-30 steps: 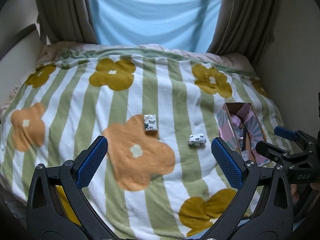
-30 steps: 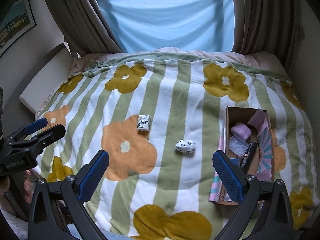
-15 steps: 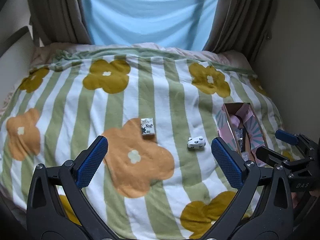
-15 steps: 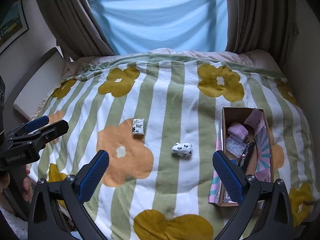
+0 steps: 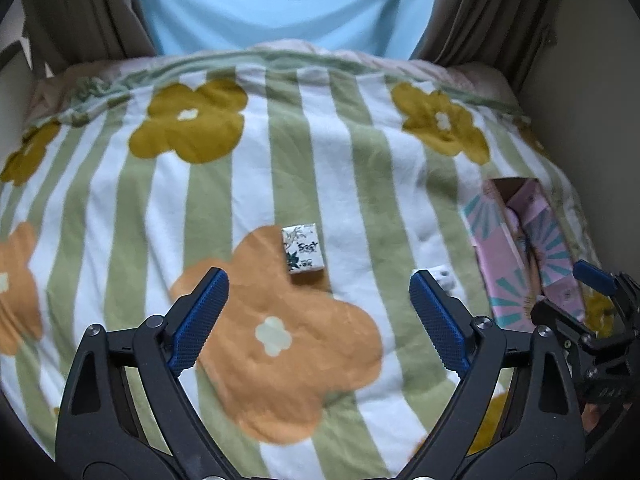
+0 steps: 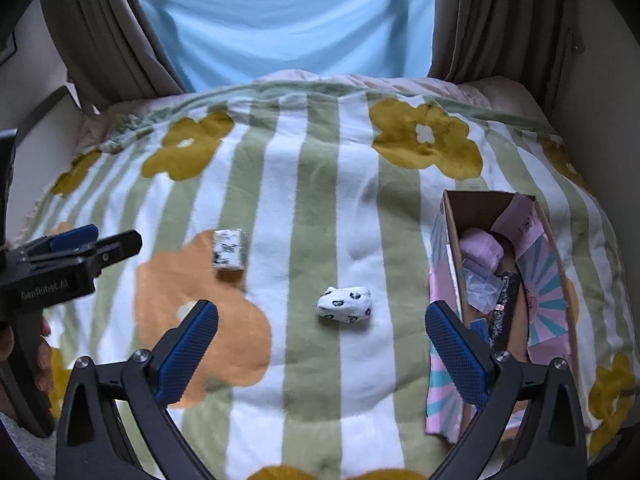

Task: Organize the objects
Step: 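Grasp the patterned tissue pack with the left tool while the right tool grasps the panda pouch, then lift and carry the tissue pack and panda pouch over the cardboard box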

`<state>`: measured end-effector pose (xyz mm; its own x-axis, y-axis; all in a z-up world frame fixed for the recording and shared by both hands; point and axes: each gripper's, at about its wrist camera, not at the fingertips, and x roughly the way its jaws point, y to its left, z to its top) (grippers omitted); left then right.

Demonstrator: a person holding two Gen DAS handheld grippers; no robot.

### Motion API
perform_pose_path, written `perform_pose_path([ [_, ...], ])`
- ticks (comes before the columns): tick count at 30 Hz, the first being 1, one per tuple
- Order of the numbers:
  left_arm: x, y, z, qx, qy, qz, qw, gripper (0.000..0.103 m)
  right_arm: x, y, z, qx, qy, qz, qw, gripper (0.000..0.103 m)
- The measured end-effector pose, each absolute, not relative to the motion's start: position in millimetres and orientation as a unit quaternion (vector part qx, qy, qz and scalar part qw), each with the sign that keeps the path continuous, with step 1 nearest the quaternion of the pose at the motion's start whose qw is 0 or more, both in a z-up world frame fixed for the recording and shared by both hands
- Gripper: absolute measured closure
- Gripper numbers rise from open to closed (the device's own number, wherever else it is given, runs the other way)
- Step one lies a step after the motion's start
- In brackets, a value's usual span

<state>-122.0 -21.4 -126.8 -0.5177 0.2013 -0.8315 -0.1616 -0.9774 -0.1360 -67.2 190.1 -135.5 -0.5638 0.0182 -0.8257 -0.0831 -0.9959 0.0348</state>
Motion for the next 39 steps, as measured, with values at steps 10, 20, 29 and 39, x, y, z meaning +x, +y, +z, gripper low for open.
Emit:
perform_pose_path([
  [10, -187, -7, -230, -0.499, -0.003, 0.86, 0.109, 0.013, -111, 193, -230, -0.482, 0.016, 0.874, 0.059, 0.0],
  [20, -228, -1, -300, -0.533, -0.006, 0.839, 0.11, 0.028, -137, 209, -288, -0.512, 0.035, 0.854, 0.09, 0.007],
  [29, -235, 8, -316, -0.547, 0.001, 0.829, 0.114, 0.055, -147, 212, -311, -0.536, 0.037, 0.838, 0.09, 0.029],
  [39, -232, 14, -311, -0.54, 0.017, 0.833, 0.118, 0.057, -147, 209, -304, -0.54, 0.045, 0.837, 0.072, 0.041],
])
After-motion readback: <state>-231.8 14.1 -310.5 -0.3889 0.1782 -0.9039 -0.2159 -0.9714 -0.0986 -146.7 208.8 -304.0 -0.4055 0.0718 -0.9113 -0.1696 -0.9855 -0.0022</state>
